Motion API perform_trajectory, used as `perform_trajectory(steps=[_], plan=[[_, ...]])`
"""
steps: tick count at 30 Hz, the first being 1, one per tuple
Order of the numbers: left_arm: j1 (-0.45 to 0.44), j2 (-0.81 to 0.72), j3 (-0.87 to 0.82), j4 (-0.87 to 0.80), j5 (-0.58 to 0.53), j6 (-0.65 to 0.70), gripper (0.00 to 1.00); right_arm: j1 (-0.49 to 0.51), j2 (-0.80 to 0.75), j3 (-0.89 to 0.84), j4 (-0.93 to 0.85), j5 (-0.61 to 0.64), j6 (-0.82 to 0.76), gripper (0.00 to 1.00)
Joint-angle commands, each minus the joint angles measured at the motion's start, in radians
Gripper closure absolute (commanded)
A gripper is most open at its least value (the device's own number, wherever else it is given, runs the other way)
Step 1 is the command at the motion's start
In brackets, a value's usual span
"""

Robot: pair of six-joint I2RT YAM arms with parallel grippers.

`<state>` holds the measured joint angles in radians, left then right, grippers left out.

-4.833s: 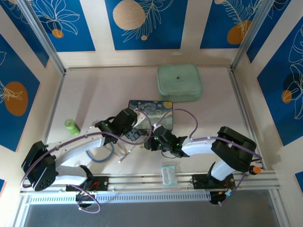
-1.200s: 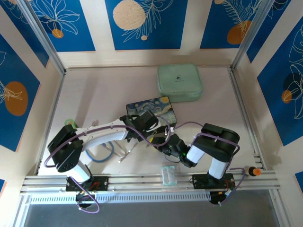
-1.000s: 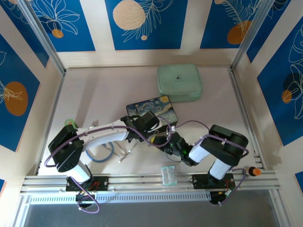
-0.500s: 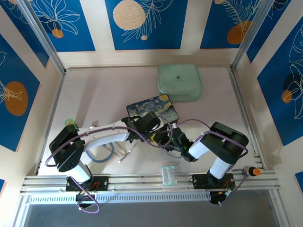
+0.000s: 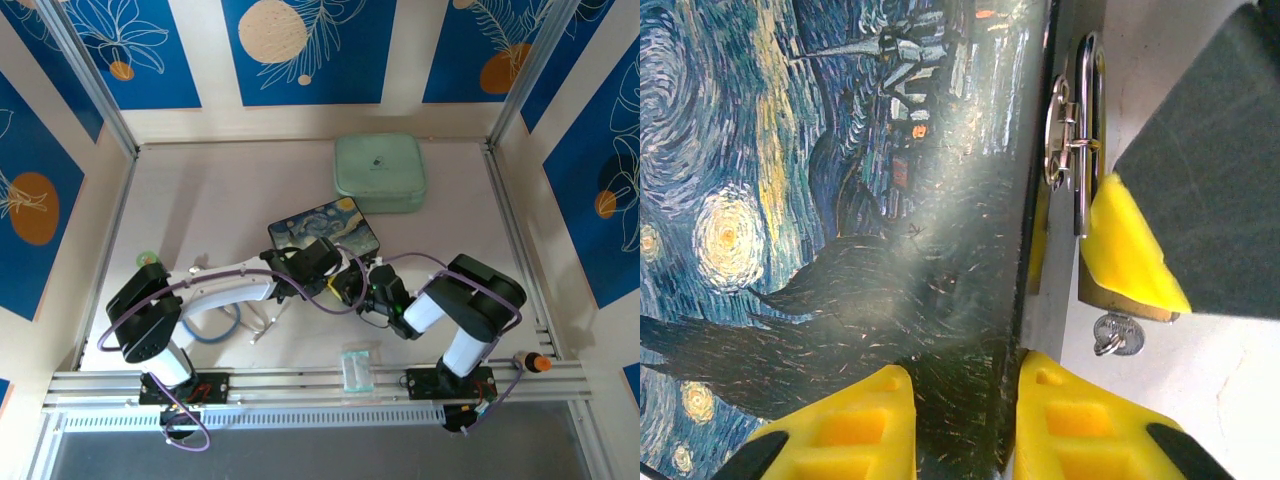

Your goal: Unlock a padlock with a key

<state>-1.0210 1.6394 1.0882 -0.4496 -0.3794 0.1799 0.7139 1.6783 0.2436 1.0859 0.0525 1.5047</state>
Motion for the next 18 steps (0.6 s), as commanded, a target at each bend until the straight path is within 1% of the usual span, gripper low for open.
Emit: perform_trajectory(steps=[1,12,16,18], plan=[[-0.021,0.082,-0.086,-0.202,0.131,-0.008,0.78,-0.051,-0.018,-0.025,-0.11,0.069,0.015,1.0],[-0.02,0.086,-0.083,-0.198,0.115,-0.005,0.78,-0.131,-0.097,-0.052,-0.187,0.037,-0.021,1.0],[-0.019,0.087,-0.084,-0.198,0.106,-0.006,0.78,-0.145,-0.126,-0.057,-0.211,0.029,-0.024,1.0],[-0.02,0.086,-0.083,-0.196,0.1,-0.007,0.78,-0.148,-0.146,-0.046,-0.256,0.024,-0.039,1.0]])
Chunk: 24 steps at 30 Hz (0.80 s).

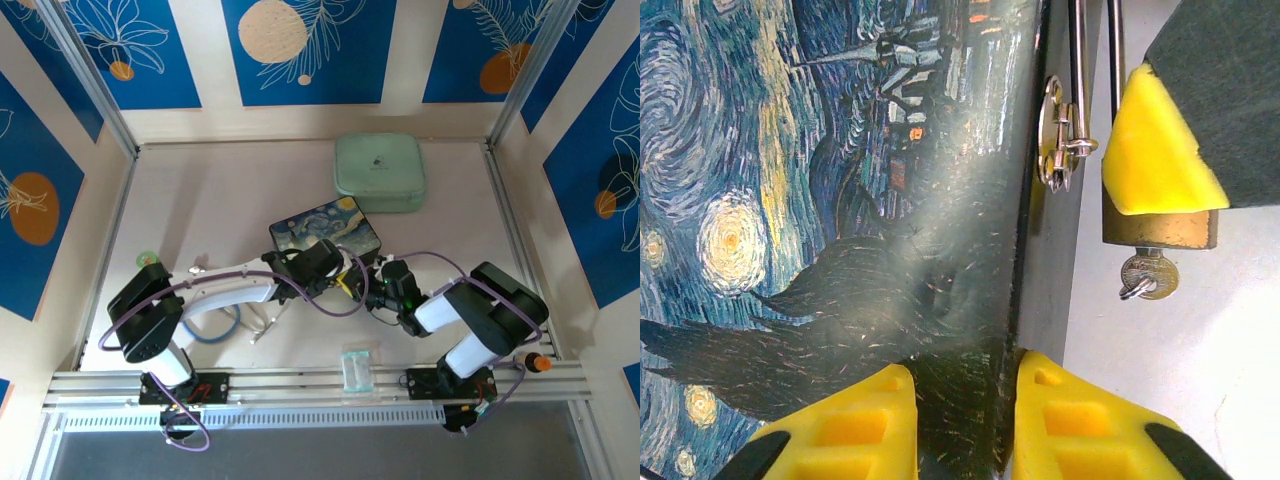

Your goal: Unlock a padlock with a key

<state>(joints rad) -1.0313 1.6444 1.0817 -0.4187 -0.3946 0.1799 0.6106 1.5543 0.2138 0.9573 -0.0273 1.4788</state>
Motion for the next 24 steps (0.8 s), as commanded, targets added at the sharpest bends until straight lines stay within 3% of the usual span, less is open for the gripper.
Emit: perform_trajectory(steps=[1,6,12,13,16,24], plan=[[-0.01,0.081,-0.077,-0.226,0.114,-0.007,0.78,-0.044,-0.029,-0.013,-0.149,0.104,-0.016,1.0],[-0.009,0.08,-0.083,-0.223,0.104,-0.008,0.78,-0.089,-0.013,-0.033,-0.104,0.064,-0.011,1.0],[-0.007,0.082,-0.075,-0.211,0.031,-0.047,0.78,-0.071,-0.046,0.022,-0.274,0.032,-0.085,1.0],[-0.006,0.083,-0.073,-0.205,0.02,-0.062,0.75,-0.07,-0.054,0.02,-0.299,0.032,-0.094,1.0],[-0.013,0.118,-0.026,-0.211,-0.053,-0.137,0.57,-0.082,-0.082,0.018,-0.397,0.017,-0.138,1.0],[0.018,0.123,0.037,-0.209,-0.204,-0.276,0.4,-0.136,-0.117,0.139,-0.785,-0.132,-0.374,1.0]])
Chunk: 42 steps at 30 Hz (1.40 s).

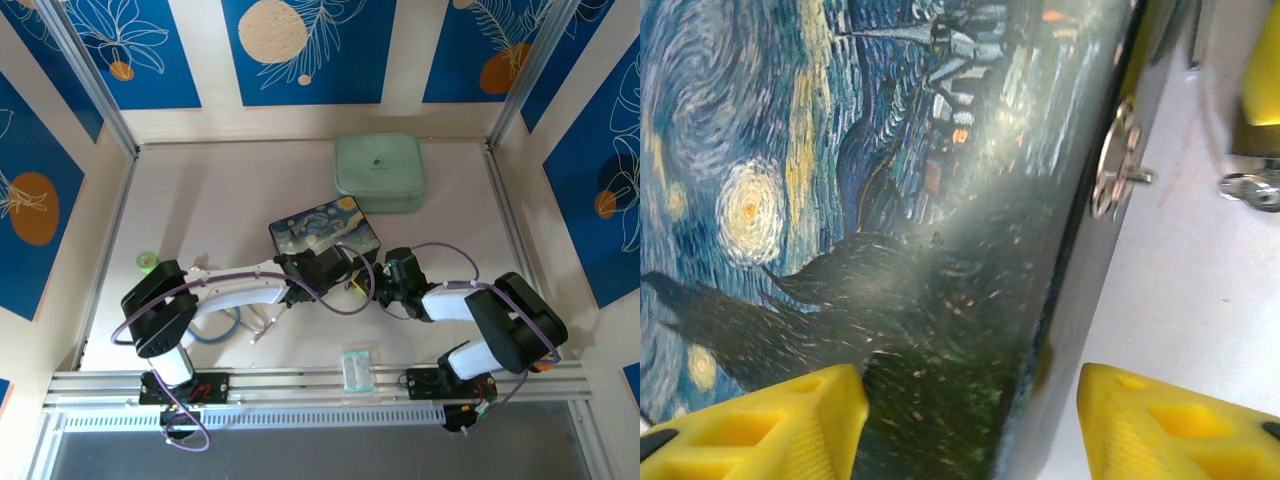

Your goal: Unlock a padlock with a key

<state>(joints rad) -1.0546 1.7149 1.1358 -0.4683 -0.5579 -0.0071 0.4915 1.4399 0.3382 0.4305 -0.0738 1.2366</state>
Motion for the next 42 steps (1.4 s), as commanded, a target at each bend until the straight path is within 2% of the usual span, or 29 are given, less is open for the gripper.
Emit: perform_trajectory(steps=[1,6,14,16,18,21,28,36,42], plan=[[0.053,0.05,-0.017,-0.154,-0.044,-0.098,0.39,-0.027,-0.003,0.02,-0.286,-0.1,-0.146,1.0],[0.085,0.036,-0.026,-0.124,-0.074,-0.111,0.3,-0.079,0.013,0.071,-0.444,-0.172,-0.266,1.0],[0.09,-0.011,-0.042,-0.06,-0.04,-0.114,0.17,-0.139,0.059,0.249,-0.799,-0.237,-0.51,1.0],[0.088,-0.019,-0.04,-0.059,-0.029,-0.12,0.17,-0.146,0.077,0.293,-0.894,-0.218,-0.575,1.0],[0.09,-0.032,-0.042,-0.052,-0.018,-0.122,0.12,-0.146,0.093,0.343,-0.991,-0.163,-0.634,1.0],[0.09,-0.046,-0.046,-0.033,-0.002,-0.13,0.06,-0.164,0.102,0.375,-1.033,-0.169,-0.672,0.97],[0.09,-0.076,-0.059,-0.021,0.008,-0.14,0.05,-0.162,0.142,0.461,-1.134,-0.154,-0.711,0.94],[0.09,-0.117,-0.092,-0.006,0.009,-0.133,0.05,-0.154,0.188,0.568,-1.275,0.019,-0.755,0.9],[0.09,-0.135,-0.117,-0.003,0.002,-0.134,0.05,-0.157,0.207,0.594,-1.291,0.062,-0.769,0.86]])
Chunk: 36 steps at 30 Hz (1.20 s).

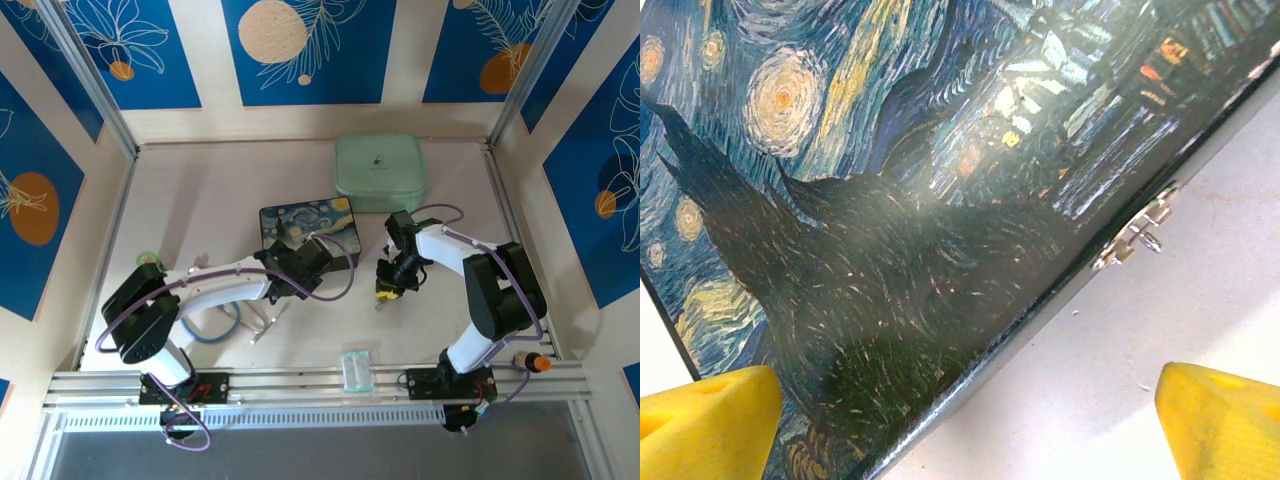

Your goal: Unlock a padlock with a key

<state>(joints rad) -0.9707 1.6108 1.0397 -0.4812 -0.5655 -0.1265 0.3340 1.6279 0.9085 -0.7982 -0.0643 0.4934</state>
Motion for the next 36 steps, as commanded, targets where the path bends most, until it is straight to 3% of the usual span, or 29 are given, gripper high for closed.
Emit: perform_trajectory(steps=[1,9,26,36], plan=[[0.005,-0.034,-0.025,0.012,0.007,-0.014,0.05,0.001,0.023,0.029,-0.064,0.058,-0.027,0.85],[0.006,-0.054,-0.035,0.015,-0.003,-0.009,0.04,0.005,0.038,0.047,-0.073,0.099,-0.032,0.7],[0.005,-0.085,-0.046,0.004,-0.024,-0.013,0.04,0.029,0.0,0.041,-0.098,0.21,-0.024,0.56],[0.005,-0.111,-0.058,0.023,-0.026,-0.029,0.01,0.062,-0.04,0.032,-0.04,0.185,-0.012,0.53]])
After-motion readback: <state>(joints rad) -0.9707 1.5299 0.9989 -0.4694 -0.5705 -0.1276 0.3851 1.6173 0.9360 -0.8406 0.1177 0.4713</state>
